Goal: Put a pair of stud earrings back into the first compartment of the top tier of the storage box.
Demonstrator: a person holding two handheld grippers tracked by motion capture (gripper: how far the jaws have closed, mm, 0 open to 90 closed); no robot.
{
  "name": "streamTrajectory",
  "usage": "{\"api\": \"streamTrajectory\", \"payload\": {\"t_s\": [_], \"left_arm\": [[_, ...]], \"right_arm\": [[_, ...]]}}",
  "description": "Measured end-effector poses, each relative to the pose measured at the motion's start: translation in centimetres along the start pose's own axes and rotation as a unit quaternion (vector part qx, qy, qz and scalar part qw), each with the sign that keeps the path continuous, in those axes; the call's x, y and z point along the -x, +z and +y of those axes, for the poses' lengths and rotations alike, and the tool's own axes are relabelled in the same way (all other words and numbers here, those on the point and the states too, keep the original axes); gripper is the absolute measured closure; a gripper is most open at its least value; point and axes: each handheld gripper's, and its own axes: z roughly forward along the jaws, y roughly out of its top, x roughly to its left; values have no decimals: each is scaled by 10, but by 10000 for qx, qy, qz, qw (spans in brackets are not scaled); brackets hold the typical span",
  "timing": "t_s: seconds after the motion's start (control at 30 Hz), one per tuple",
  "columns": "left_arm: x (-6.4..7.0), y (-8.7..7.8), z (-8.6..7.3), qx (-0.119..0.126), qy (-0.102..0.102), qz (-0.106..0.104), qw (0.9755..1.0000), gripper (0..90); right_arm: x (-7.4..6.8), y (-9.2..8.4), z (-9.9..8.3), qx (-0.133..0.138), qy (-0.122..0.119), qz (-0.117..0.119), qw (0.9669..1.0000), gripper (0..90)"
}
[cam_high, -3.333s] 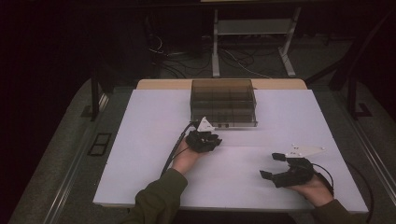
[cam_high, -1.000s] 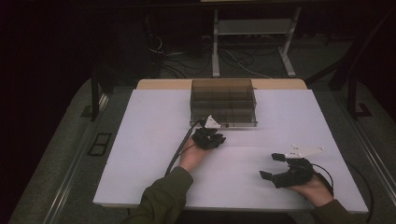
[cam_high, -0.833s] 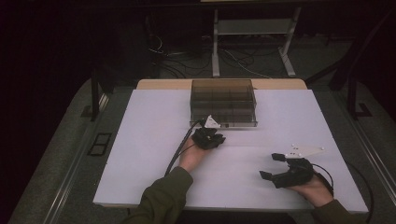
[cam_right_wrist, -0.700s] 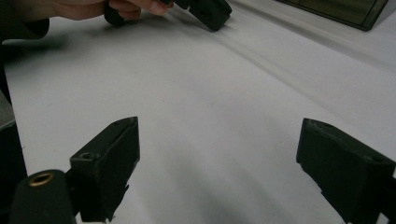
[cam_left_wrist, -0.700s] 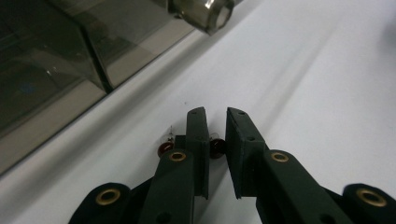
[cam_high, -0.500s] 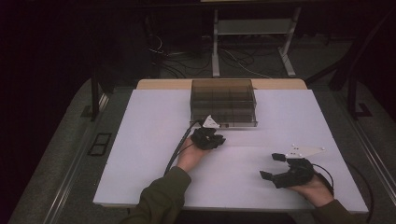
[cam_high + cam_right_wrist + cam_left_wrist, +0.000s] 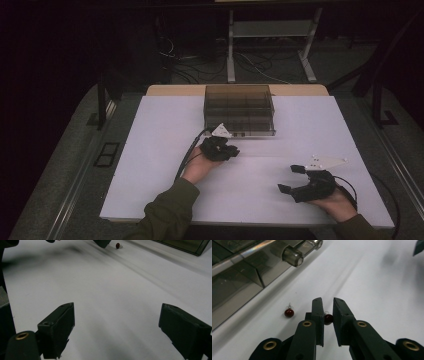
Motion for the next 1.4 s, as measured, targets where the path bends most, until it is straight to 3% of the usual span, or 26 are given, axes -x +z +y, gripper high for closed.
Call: {"api": "streamTrajectory", "payload": {"t_s": [0.27, 0.97, 1.4], "left_arm": [[2, -11, 1, -4, -55, -164, 9999, 785], [-4, -41, 13, 96, -102, -316, 9994, 785], [-10, -58, 32, 269, 52, -355, 9990, 784]], "right_arm": [[0, 0, 0, -15, -7, 10, 10000, 128], [0, 1, -1, -30, 5, 17, 10000, 128], [0, 1, -2, -39, 22, 5, 10000, 128]]}}
